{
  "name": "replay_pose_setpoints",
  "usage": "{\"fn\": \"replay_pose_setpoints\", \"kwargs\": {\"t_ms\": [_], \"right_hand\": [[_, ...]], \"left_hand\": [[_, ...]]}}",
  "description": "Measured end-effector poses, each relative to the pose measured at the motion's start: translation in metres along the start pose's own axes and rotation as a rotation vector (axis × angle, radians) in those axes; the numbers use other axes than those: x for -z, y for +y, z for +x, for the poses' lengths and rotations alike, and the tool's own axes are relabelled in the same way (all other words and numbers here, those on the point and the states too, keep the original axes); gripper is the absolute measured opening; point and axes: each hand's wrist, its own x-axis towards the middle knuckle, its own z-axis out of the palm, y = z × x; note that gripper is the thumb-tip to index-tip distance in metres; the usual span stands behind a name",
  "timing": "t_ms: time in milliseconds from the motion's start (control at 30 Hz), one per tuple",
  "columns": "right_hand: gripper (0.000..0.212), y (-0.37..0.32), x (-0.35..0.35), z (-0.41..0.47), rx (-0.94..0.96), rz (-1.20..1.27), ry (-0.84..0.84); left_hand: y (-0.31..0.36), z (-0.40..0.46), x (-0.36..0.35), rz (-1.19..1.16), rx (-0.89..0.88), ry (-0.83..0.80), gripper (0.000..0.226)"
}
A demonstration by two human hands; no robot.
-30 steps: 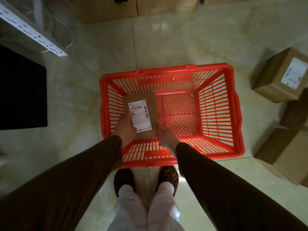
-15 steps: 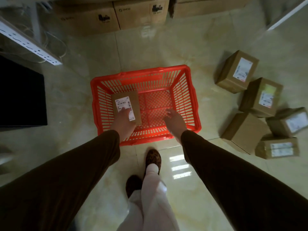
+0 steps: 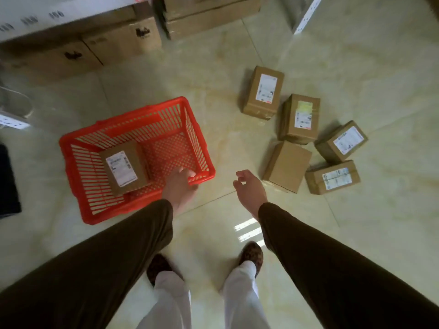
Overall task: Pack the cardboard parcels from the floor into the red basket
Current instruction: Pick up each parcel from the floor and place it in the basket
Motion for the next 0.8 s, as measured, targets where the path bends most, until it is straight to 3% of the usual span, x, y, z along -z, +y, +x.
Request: {"fn": "replay_pose_setpoints", "kwargs": {"t_ms": [233, 533, 800], "right_hand": [[0.029, 0.059, 0.093, 0.026, -0.048, -0.015, 0.056], [0.032, 0.083, 0.147, 0.082, -0.135, 0.104, 0.038], [0.041, 0.135, 0.207, 0.15, -0.17, 0.122, 0.044]], "left_hand": [[0.09, 0.004, -0.065, -0.053, -0.02, -0.016, 0.04], [0.158, 0.043, -0.104, -0.076, -0.001, -0.09, 0.04], [0.21, 0.084, -0.156, -0.289, 0.153, -0.137, 0.052]]}}
